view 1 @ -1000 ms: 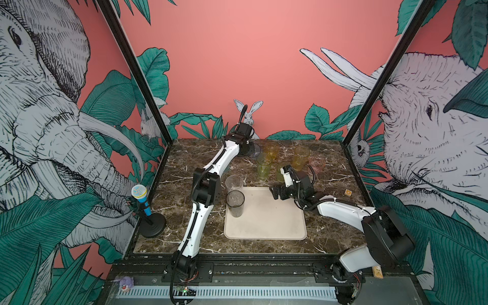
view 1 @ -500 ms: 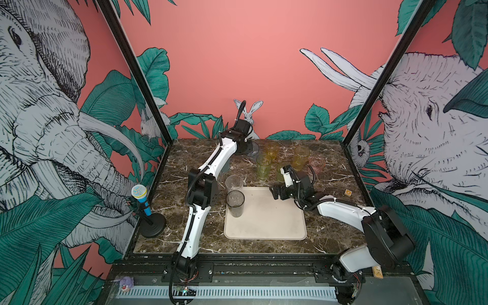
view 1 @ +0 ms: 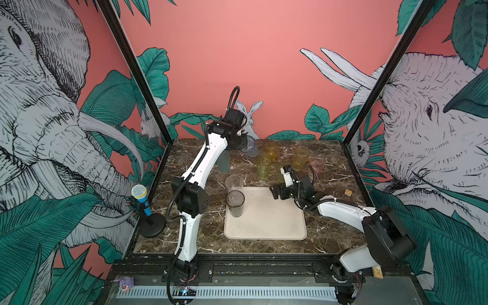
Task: Place the glasses into the tray
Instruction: Pick up the glass from the top-center of the table, then place the glass on the tray.
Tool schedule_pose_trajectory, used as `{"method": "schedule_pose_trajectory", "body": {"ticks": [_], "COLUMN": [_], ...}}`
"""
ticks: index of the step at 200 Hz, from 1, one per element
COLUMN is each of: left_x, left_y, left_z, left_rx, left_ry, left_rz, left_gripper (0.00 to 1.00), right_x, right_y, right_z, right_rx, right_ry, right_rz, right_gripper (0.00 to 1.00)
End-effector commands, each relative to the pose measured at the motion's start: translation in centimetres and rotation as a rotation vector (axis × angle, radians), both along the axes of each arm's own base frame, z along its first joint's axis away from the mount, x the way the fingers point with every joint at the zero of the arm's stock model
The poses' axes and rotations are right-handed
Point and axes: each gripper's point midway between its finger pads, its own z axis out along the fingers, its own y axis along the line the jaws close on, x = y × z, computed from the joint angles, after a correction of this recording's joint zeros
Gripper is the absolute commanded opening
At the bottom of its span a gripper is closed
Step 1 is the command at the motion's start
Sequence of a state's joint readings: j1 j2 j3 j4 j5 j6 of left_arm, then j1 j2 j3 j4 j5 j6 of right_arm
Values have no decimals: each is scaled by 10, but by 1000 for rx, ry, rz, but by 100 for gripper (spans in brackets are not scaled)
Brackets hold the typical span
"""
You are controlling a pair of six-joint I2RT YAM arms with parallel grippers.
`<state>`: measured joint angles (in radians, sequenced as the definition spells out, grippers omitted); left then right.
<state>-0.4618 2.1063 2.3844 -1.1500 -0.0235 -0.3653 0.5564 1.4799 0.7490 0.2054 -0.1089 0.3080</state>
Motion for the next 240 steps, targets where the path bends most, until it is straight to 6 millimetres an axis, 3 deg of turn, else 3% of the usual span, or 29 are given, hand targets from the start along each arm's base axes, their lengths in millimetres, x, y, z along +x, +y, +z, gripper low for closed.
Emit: {"method": "schedule_pose_trajectory", "body": {"ticks": [1,36,117,171,240], "left_x": [-40,-83,-189,-245,-289], "left_y": [20,35,54,61,55], "left_z": [35,60,96,97,96], "left_rx": [4,3,116,164,150], "left_ry": [2,8,46,87,115], "left_rz": [-15,-35,-133,-173,-230], "left_gripper": [0,0,0,0,0], "right_x": [5,5,5,6,7], "right_y": [2,2,-4,-7,-9], "right_z": [20,20,21,24,23], "right_rx": [23,23,-9,-9,-16], "right_ry": [-63,-64,-76,-96,-103], "right_rz": [-4,-4,-17,-27,-38], "right_gripper": [99,99,99,99,99]}}
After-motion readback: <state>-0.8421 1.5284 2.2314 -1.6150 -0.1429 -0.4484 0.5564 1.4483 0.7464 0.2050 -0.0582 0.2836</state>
